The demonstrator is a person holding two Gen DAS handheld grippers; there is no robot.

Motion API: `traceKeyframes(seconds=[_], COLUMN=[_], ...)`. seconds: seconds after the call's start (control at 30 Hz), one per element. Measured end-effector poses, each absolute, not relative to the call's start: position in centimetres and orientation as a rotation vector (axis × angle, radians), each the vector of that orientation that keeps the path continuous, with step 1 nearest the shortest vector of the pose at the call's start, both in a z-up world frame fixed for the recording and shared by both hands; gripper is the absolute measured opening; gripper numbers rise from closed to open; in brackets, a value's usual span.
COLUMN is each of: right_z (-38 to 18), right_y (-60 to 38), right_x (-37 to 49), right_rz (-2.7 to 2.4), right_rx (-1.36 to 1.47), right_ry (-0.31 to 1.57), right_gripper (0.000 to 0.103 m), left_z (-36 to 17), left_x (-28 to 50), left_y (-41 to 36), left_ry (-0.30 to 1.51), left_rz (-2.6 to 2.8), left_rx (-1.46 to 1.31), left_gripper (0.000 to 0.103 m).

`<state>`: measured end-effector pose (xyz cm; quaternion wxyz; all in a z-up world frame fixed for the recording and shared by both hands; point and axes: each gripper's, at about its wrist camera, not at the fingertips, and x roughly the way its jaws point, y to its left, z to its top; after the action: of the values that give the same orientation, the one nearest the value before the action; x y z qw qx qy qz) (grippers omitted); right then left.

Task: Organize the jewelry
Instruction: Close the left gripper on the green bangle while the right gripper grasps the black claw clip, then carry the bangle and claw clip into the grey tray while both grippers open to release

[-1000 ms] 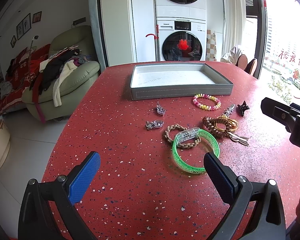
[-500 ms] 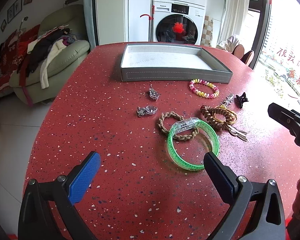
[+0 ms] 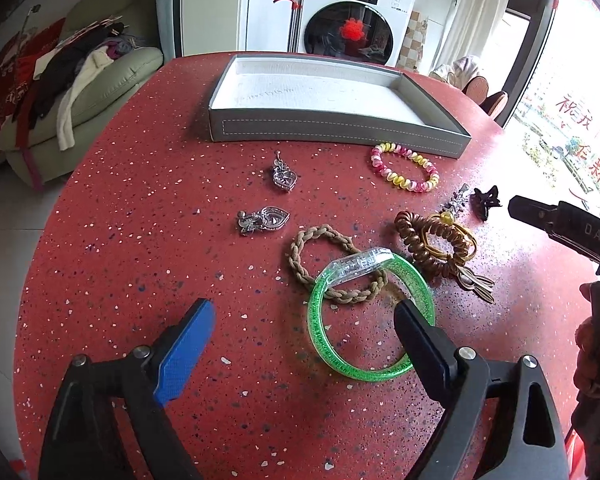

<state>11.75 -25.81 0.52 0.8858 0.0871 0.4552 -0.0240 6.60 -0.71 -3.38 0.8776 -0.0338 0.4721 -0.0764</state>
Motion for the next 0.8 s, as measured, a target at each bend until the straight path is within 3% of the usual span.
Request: traceKeyframes(seconds=[0.23, 0.3, 0.43, 0.5, 0.63, 0.67, 0.7, 0.8], right_z=[-1.3, -1.4, -1.5, -1.5, -1.3, -1.2, -1.0, -0.3], right_y=[-25.2, -24.9, -24.9, -25.2, -25.6, -25.8, -25.9, -26.2], right_x=[14.8, 15.1, 15.2, 15.2, 14.9, 14.8, 14.8, 14.5], right_rz=[-0.026, -0.03, -0.033, -0.03, -0.032, -0.028, -0.023, -0.004], right_rx=[0.194, 0.178, 0.179, 0.189, 0.207, 0.217, 0.226, 0.24], right_ry=[1.001, 0.996, 0.994, 0.99, 0.984, 0.982, 0.978, 0.964], right_gripper=[0.064, 0.059, 0.033, 0.032, 0.032, 0.032, 0.032, 0.032], left_z=[-3.7, -3.7, -3.7, -3.6, -3.5, -3.5, -3.5, -3.3], left_x=[7.1, 7.1, 7.0, 7.0, 7.0, 7.0, 7.1, 7.2], left_y=[-1.1, -1.1, -1.2, -1.2, -0.9, -0.8, -0.6, 0.0], left_ry=[0.997, 0.992, 0.984, 0.979, 0.961, 0.96, 0.961, 0.974], left_rz=[-0.133, -0.119, -0.11, -0.101, -0.102, -0.108, -0.116, -0.166], left_rx=[-0.041, -0.026, 0.005, 0.022, 0.035, 0.034, 0.033, -0.018], left_gripper=[0.098, 0.089, 0.081, 0.076, 0.046, 0.032, 0.026, 0.026])
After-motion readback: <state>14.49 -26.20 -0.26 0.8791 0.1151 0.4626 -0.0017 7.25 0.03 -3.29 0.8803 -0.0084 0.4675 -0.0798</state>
